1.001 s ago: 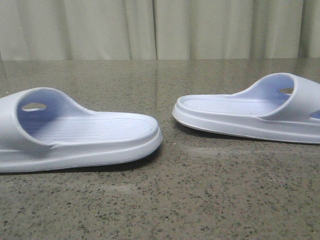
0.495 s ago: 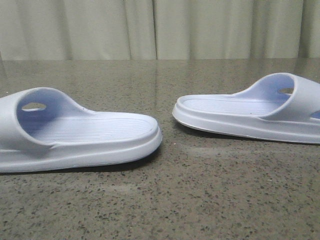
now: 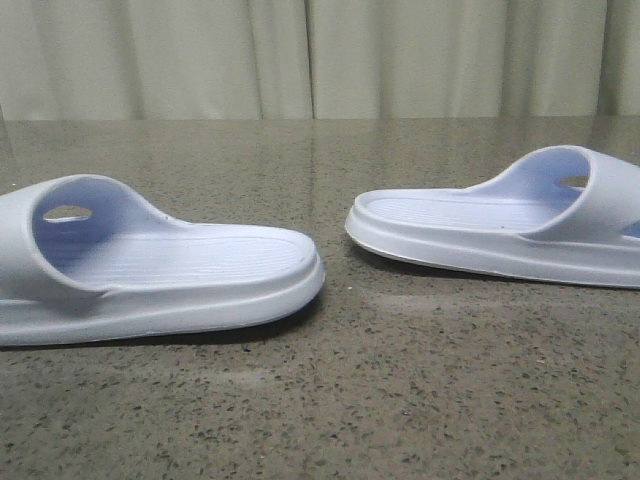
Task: Insert blue slippers together front up
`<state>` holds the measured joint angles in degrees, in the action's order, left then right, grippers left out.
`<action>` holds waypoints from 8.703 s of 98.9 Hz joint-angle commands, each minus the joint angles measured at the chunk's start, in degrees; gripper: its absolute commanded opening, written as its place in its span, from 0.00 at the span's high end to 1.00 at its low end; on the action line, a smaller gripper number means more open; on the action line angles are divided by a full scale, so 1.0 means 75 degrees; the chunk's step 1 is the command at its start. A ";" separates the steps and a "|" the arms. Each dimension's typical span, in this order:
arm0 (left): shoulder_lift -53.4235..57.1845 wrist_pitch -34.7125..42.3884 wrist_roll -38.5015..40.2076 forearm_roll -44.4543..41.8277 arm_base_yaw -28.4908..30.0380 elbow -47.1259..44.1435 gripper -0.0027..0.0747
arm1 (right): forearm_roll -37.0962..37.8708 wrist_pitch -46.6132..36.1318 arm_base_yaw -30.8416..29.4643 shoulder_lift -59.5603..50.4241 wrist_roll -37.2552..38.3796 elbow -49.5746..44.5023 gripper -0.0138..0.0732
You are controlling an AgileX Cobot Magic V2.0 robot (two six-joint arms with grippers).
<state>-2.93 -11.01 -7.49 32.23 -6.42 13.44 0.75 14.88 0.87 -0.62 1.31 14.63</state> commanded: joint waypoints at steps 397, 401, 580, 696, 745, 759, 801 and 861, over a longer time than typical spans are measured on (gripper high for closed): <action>-0.5405 -0.2146 0.2775 0.1663 0.0427 0.1029 0.26 | -0.1496 0.1499 -0.0061 0.2330 -0.0061 0.2644 0.42; -0.5405 -0.2146 0.2775 0.1702 0.0427 0.1029 0.26 | -0.1496 0.1499 -0.0061 0.2330 -0.0061 0.2644 0.42; -0.6237 -0.1663 0.2566 0.1987 -0.0403 0.1043 0.56 | -0.1496 0.1499 -0.0061 0.2330 -0.0061 0.2611 0.42; -0.4432 -0.1167 0.2566 0.2972 -0.0403 0.1094 0.94 | -0.1496 0.1432 -0.0061 0.2330 -0.0061 0.2611 0.42; -0.4101 -0.1415 0.2566 0.2996 -0.0403 0.1612 0.94 | -0.0243 0.2289 -0.0061 0.2768 0.2328 0.2611 0.42; -0.4101 -0.1481 0.2566 0.2981 -0.0403 0.1612 0.94 | 0.0061 0.2516 -0.0061 0.3194 0.2990 0.2570 0.42; -0.4101 -0.1560 0.2566 0.2980 -0.0403 0.1612 0.94 | -0.0340 0.2346 -0.0061 0.4462 0.3587 0.2326 0.42; -0.4101 -0.1670 0.2566 0.2980 -0.0403 0.1612 0.94 | -0.0846 0.1563 -0.0061 0.6091 0.3587 0.2326 0.42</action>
<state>-33.73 -25.58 11.80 52.75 -9.00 23.33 -4.95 30.80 0.87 43.41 28.02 30.69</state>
